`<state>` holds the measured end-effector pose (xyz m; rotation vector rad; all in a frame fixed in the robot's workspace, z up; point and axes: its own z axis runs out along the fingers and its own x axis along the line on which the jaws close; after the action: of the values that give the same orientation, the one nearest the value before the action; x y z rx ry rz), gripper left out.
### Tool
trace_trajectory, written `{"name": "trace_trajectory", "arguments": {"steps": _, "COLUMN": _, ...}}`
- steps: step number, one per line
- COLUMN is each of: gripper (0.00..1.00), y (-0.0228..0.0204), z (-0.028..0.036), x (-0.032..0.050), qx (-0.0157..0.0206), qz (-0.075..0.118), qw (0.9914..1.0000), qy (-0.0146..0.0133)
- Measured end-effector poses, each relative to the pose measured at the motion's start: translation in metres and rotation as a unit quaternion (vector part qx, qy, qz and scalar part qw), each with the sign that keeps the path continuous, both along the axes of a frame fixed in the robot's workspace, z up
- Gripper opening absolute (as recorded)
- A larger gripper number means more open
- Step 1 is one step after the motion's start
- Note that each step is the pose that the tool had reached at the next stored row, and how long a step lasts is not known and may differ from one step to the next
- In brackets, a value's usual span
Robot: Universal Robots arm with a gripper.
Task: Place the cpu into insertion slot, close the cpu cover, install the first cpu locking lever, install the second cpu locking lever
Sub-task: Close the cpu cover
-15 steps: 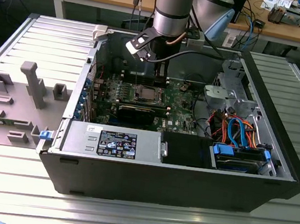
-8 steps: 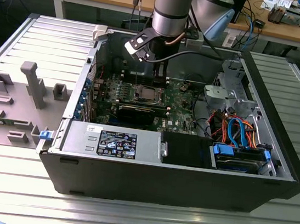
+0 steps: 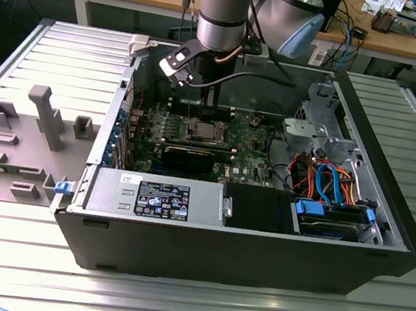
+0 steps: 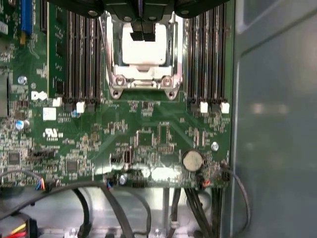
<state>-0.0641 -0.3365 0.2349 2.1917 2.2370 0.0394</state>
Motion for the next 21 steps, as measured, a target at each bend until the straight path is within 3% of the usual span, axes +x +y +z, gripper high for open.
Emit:
{"name": "trace_trajectory", "arguments": {"steps": 5, "gripper": 0.11, "y": -0.002, "z": -0.0071, "x": -0.0081, "qx": 0.0025, "qz": 0.001, "qw": 1.0, "qy": -0.0001}}
{"name": "trace_trajectory", "arguments": {"steps": 16, "gripper": 0.11, "y": -0.002, "z": -0.0076, "x": -0.0091, "qx": 0.0026, "qz": 0.001, "qw": 1.0, "qy": 0.0}}
{"name": "trace_trajectory", "arguments": {"steps": 21, "gripper": 0.11, "y": -0.0022, "z": -0.0106, "x": -0.0114, "qx": 0.0025, "qz": 0.001, "qw": 1.0, "qy": 0.0001}}
